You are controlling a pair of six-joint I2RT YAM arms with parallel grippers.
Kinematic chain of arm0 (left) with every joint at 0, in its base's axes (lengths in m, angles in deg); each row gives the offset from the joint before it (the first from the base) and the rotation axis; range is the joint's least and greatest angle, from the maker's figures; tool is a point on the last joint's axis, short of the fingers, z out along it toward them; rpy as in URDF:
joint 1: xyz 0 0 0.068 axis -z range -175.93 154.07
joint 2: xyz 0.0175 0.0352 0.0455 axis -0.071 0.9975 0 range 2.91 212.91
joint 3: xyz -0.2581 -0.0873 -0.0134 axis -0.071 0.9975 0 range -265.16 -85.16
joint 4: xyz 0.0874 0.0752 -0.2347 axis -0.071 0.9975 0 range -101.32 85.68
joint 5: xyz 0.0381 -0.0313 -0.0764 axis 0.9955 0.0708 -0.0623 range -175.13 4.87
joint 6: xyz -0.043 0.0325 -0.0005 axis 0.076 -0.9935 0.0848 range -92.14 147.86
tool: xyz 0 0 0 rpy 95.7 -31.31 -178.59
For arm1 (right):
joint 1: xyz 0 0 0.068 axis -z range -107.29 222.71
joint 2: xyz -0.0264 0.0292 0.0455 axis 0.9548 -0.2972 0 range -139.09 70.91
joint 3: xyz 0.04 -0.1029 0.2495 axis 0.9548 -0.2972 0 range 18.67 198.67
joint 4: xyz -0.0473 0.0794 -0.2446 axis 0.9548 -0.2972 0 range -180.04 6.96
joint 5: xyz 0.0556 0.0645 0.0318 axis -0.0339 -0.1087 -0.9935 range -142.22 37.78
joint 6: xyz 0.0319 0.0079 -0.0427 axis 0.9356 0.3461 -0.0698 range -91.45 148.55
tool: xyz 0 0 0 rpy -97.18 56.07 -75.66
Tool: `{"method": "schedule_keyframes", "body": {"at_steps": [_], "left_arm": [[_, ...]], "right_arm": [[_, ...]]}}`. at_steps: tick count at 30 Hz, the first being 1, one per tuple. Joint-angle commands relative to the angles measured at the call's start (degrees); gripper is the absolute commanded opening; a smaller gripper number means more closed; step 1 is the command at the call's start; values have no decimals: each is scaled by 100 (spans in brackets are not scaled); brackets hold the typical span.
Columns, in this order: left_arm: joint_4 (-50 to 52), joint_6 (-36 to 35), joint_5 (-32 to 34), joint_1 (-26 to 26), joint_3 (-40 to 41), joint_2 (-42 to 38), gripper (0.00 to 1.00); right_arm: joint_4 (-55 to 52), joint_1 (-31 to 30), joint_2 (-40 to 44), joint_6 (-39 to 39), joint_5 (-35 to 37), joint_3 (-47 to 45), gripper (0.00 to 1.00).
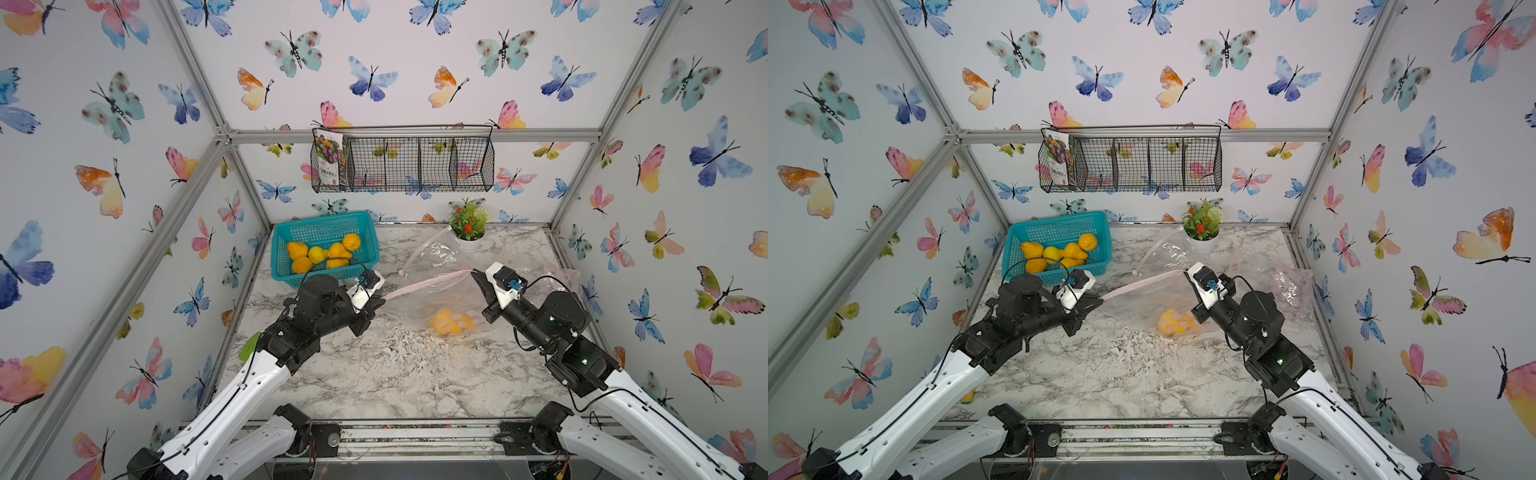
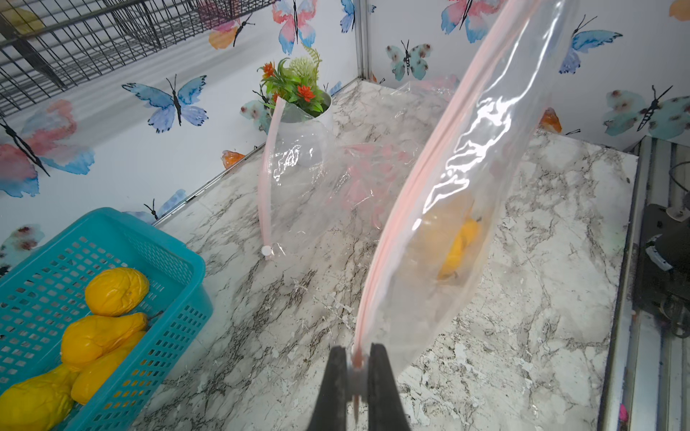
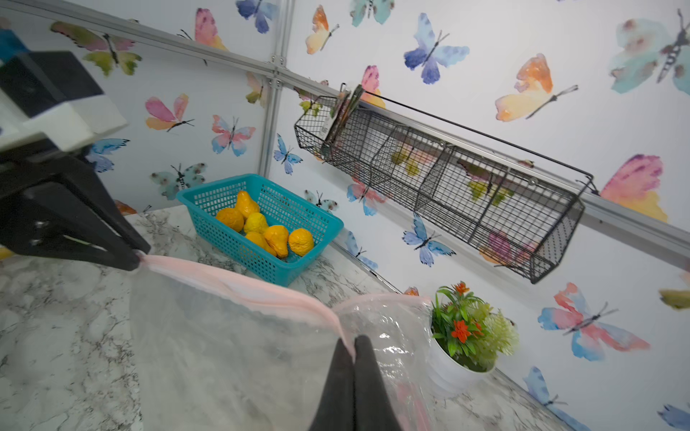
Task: Open the zip-top bag and take out the pear
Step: Open the zipper of the food storage bag at the center of the board.
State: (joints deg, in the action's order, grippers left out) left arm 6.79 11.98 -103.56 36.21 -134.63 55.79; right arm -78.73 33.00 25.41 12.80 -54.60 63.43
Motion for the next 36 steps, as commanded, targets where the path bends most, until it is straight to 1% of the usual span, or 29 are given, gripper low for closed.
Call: {"method": "schedule_keyframes", "body": {"at_steps": [1,2,4,5,6,9,11,13,14,18,21,23,26,28,29,31,33,36], "left_arm": [[-22,-196,-780,-59,88,-24,0],[-86,-196,-866,-59,67,-7,0],[-143,-172,-872,-59,27,46,0],[-146,-170,-1112,-59,-8,78,0],[-148,-185,-1195,-59,-32,109,0],[-103,-245,-1469,-57,-81,178,0],[-24,-301,-1579,-50,-117,181,0],[23,-261,-1331,-46,-128,127,0],[30,-229,-1094,-50,-124,77,0],[78,8,453,-50,-158,-215,0],[11,103,1187,-54,-261,-486,0],[-135,114,1438,-59,-356,-651,0],[-270,-13,1540,-59,-626,-800,0],[-300,-137,1398,-58,-831,-836,0],[-295,-264,1149,-59,-912,-854,0],[-299,-437,676,-59,-937,-892,0],[-287,-635,71,-59,-841,-906,0],[-192,-684,-548,-59,-660,-870,0]], "right_arm": [[8,42,-421,-279,-1993,266,2],[-74,41,-603,-267,-2366,349,2],[43,38,-883,-108,-2858,366,2],[158,41,-1027,-32,-3068,330,2],[259,42,-1156,54,-3221,295,3],[459,37,-1464,224,-3397,212,3],[359,36,-1584,200,-3330,263,3],[193,37,-1588,170,-2901,331,2],[160,32,-1511,164,-2552,325,3],[251,40,-958,252,-858,160,3],[395,36,-518,275,36,129,3],[462,42,-323,275,453,204,3],[482,37,-191,231,849,362,2],[482,40,-162,222,892,403,3],[483,39,-169,222,801,379,3],[470,38,-228,217,513,278,3],[443,41,-283,264,106,88,2],[633,42,-313,479,-391,-329,3]]}}
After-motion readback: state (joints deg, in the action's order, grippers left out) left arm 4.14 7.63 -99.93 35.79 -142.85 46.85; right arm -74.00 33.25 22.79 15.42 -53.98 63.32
